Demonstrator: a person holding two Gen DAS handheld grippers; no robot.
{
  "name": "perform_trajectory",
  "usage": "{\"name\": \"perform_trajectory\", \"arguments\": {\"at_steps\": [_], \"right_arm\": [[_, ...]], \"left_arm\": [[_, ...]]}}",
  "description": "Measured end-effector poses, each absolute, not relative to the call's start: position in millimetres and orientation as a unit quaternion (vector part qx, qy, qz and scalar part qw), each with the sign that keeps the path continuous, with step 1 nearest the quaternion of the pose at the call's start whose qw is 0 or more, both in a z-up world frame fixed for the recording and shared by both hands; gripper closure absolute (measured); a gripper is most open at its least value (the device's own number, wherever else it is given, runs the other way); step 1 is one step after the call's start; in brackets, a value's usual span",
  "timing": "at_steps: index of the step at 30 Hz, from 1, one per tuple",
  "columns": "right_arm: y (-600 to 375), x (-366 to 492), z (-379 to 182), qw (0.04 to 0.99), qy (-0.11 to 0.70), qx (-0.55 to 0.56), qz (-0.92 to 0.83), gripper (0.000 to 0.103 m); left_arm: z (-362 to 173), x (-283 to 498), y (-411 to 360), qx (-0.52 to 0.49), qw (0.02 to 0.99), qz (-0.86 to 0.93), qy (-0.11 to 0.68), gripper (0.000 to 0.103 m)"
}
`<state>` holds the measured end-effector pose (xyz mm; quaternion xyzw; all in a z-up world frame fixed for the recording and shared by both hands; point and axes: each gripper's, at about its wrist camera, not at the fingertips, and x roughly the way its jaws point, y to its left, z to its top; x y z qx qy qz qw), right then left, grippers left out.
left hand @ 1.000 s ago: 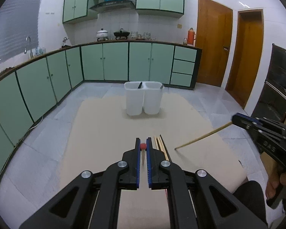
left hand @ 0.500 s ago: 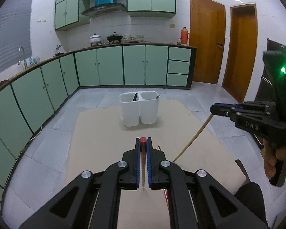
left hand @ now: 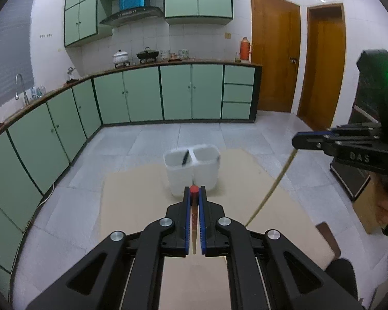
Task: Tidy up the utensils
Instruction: 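Carry both chopsticks upright to the white holder and drop them in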
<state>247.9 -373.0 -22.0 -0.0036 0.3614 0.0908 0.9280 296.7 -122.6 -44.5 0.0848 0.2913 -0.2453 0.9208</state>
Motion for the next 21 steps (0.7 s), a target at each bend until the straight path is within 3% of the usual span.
{"name": "perform_trajectory", "arguments": {"at_steps": [13, 21], "right_arm": [[-389.1, 348.5, 58.0, 0.941, 0.332, 0.021, 0.069, 0.097], [-413.6, 425.7, 25.3, 0.938, 0.343, 0.040, 0.034, 0.097]], "left_arm": [[29.7, 396.0, -147.6, 0.057, 0.946, -0.224, 0.226, 0.097], [8.8, 462.7, -176.6, 0.040, 0.951, -0.216, 0.217, 0.097]]}}
